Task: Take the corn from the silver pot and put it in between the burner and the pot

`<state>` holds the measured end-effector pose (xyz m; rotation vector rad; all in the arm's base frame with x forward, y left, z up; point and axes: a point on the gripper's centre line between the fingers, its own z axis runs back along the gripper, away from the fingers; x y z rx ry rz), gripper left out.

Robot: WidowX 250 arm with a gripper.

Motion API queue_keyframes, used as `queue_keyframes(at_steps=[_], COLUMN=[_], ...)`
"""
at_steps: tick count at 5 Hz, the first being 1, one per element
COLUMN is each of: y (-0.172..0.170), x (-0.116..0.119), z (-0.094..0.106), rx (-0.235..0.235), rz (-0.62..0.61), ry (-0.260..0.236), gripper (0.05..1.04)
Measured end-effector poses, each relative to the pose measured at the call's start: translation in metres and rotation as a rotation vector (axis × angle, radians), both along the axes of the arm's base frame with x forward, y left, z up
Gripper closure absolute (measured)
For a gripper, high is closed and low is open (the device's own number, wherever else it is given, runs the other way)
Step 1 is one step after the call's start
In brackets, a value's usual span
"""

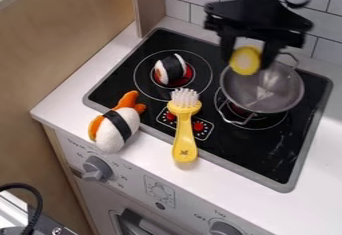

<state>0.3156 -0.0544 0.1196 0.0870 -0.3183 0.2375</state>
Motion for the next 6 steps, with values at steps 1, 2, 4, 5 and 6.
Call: queue_keyframes(at_steps=[1,2,4,5,6], y=[0.017,0.03,0.044,0.048,0.051], x=[0.006,0.014,0.024,0.027,0.032], z=[0.004,0.005,-0.004,-0.012,-0.023], rx=[0.022,0.032,0.039,0.043,0.047], rz=[-0.038,-0.068,-0.097,-0.097,-0.102], ry=[-0.004,-0.04,-0.082,-0.104,-0.122], gripper=[0.496,0.496,0.496,0.496,0.496])
